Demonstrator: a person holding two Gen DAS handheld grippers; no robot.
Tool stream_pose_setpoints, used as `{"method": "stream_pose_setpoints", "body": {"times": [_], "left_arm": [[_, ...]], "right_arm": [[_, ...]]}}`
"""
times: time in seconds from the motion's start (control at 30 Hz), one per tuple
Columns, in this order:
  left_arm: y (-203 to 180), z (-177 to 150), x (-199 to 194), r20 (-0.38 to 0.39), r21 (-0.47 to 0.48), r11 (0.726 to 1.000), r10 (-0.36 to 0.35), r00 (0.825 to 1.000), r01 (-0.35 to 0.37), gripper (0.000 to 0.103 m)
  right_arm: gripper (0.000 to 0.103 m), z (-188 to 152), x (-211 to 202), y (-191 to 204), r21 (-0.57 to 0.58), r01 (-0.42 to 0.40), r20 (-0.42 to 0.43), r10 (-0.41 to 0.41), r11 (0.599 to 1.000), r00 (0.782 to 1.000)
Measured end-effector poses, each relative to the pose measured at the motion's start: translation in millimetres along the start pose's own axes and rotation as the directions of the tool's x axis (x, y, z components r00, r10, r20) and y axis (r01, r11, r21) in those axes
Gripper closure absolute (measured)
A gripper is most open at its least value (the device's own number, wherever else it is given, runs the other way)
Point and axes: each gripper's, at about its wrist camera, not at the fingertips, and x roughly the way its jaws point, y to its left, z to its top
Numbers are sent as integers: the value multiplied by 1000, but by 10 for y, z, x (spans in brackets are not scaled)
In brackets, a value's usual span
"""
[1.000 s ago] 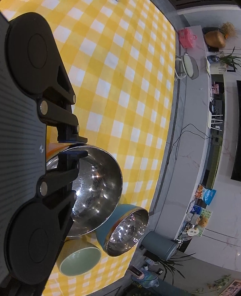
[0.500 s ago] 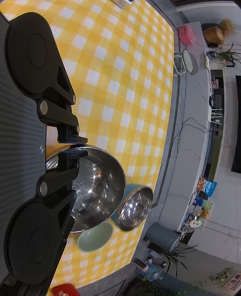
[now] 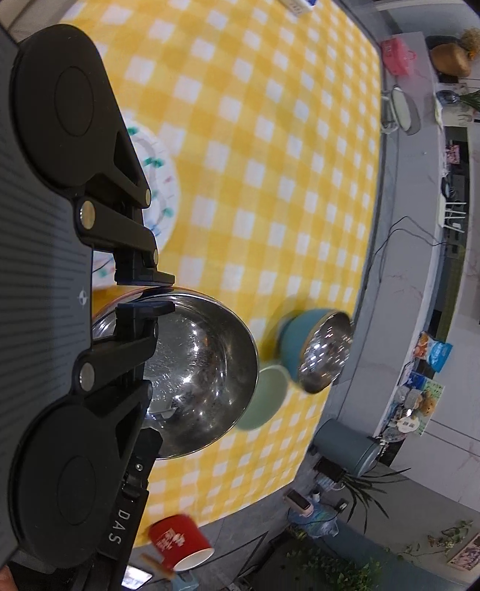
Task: Organize plates and bowls
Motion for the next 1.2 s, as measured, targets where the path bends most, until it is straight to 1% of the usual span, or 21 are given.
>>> {"method": "stream_pose_setpoints", "body": {"times": [0.13, 0.33, 0.47, 0.73, 1.2], "left_arm": [[-47, -129, 5, -44, -24, 999, -25, 999, 24, 95], [-111, -268, 51, -72, -21, 1000, -22, 997, 21, 95], [-92, -325, 102, -89, -42, 999, -34, 995, 30, 95], [-68, -386, 211, -125, -55, 998, -38, 991, 32, 94], [-8, -383, 254, -116, -76, 994, -81, 990, 72, 91]], "right_arm": [[95, -91, -112, -188, 34, -4, -8, 4, 999, 1000], [95, -192, -146, -418, 93, -16, -35, 19, 995, 999], [95, -220, -135, -476, 105, -15, -51, 21, 994, 999], [95, -238, -33, -543, 131, 5, -84, 6, 991, 996], [95, -241, 4, -522, 127, 17, -74, -8, 992, 997]]}}
